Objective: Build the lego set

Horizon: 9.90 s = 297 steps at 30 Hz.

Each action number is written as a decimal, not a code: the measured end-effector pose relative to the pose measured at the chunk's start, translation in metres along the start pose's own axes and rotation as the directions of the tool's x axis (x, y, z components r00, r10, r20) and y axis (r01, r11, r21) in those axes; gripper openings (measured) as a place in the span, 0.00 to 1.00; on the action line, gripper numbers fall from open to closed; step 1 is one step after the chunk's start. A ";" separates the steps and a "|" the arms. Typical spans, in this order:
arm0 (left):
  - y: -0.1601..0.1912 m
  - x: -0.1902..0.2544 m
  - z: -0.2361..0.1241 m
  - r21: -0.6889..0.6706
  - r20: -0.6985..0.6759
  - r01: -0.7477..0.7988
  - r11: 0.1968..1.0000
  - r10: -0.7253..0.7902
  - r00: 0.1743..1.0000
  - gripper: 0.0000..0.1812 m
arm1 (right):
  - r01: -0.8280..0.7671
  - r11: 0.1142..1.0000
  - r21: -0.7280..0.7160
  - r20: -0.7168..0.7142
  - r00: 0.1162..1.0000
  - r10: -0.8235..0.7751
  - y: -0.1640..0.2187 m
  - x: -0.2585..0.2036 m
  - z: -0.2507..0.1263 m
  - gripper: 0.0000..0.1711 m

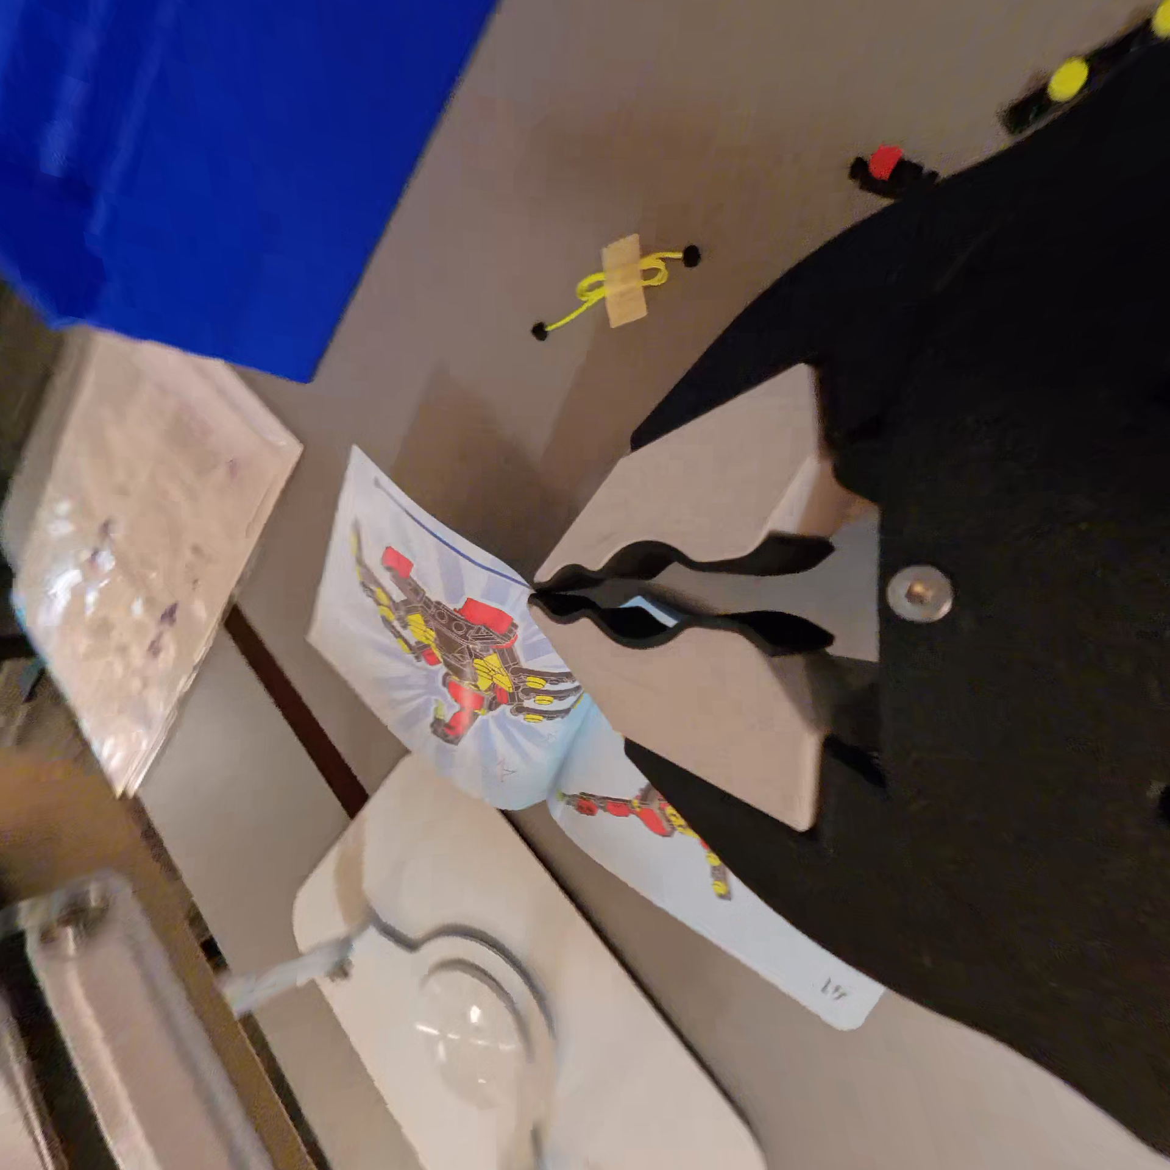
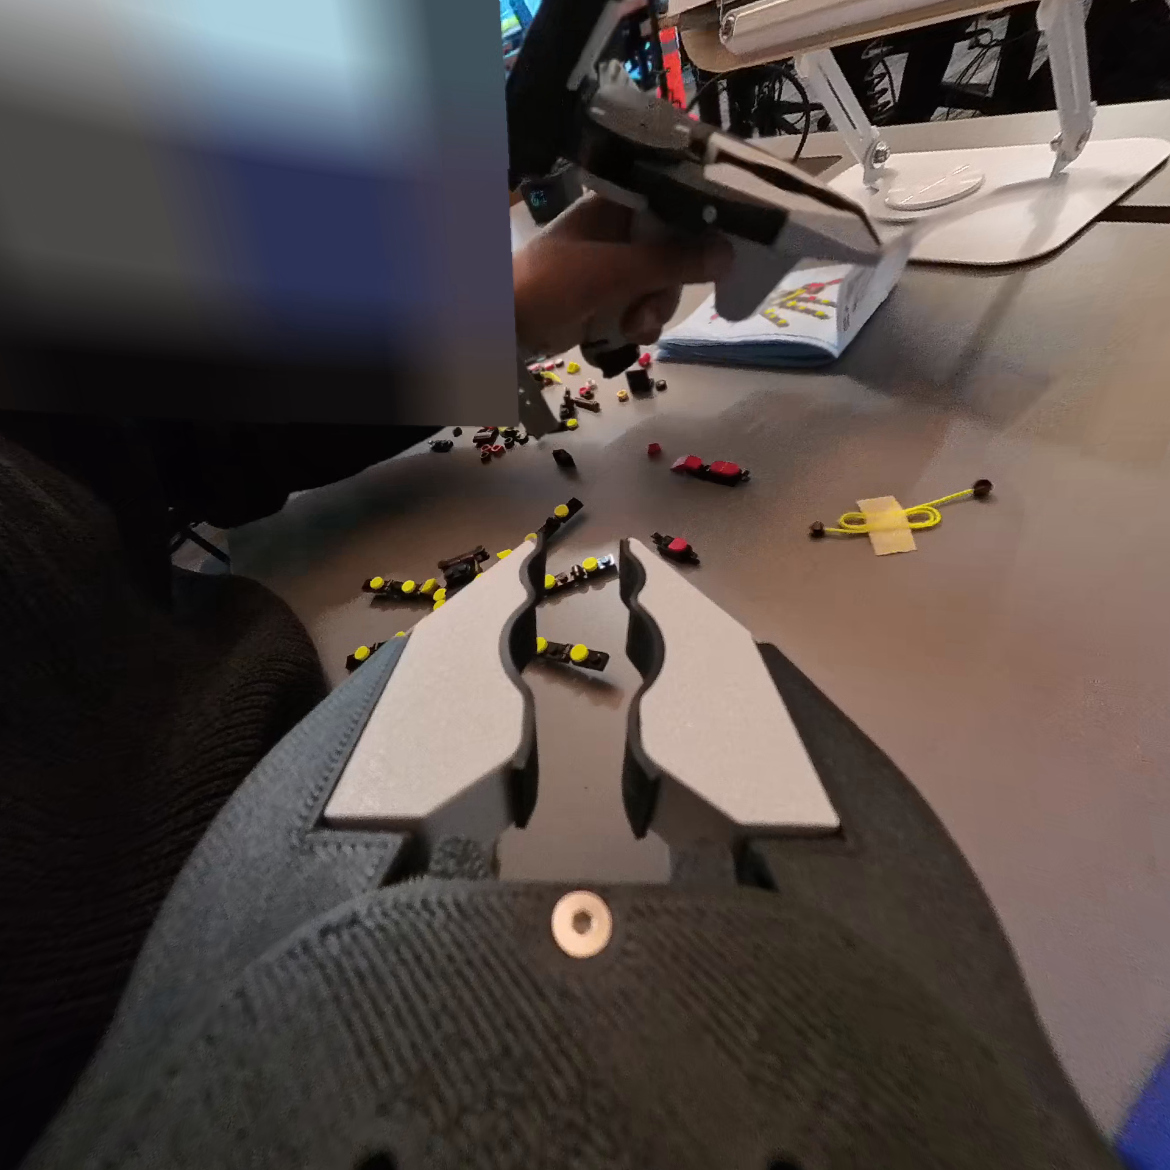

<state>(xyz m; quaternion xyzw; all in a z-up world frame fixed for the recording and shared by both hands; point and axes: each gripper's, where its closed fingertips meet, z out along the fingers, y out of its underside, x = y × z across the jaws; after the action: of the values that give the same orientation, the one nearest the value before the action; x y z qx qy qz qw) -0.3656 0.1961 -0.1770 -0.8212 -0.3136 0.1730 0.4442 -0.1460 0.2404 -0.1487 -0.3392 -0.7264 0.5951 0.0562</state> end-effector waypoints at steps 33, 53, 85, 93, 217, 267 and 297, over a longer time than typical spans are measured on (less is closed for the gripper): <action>-0.005 -0.071 -0.067 0.188 -0.494 0.866 0.464 -0.717 0.492 0.00 | -0.010 1.000 -0.001 0.002 1.000 0.010 0.001 0.001 0.000 0.12; -0.012 -0.077 -0.086 0.205 -0.597 0.912 0.354 -0.694 0.403 0.00 | -0.019 1.000 0.003 0.003 1.000 0.019 0.001 0.002 0.000 0.12; -0.018 -0.072 -0.091 0.191 -0.628 0.908 0.374 -0.664 0.406 0.00 | -0.010 1.000 -0.005 0.003 1.000 0.010 0.002 0.001 0.001 0.12; -0.017 -0.076 -0.093 0.173 -0.652 0.926 0.336 -0.666 0.363 0.00 | -0.013 1.000 -0.005 0.005 1.000 0.013 0.002 0.001 0.001 0.12; 0.024 -0.045 -0.064 0.028 -0.513 0.899 0.438 -0.765 0.389 0.00 | -0.023 1.000 -0.011 -0.005 1.000 0.022 0.004 0.004 0.001 0.12; 0.127 0.036 -0.128 -0.165 -0.196 0.062 0.984 -0.094 0.976 0.02 | 0.179 0.980 -0.089 0.020 0.984 -0.178 0.010 -0.031 0.012 0.10; 0.114 0.055 -0.071 -0.208 -0.142 0.055 0.977 -0.086 0.986 0.07 | 0.133 0.989 -0.063 0.041 0.991 -0.130 0.008 -0.028 0.011 0.10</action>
<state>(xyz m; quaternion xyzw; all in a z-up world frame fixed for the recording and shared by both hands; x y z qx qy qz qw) -0.2438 0.1420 -0.2347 -0.8613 -0.3241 0.0620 0.3863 -0.1264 0.2160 -0.1498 -0.2812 -0.7673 0.5720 0.0707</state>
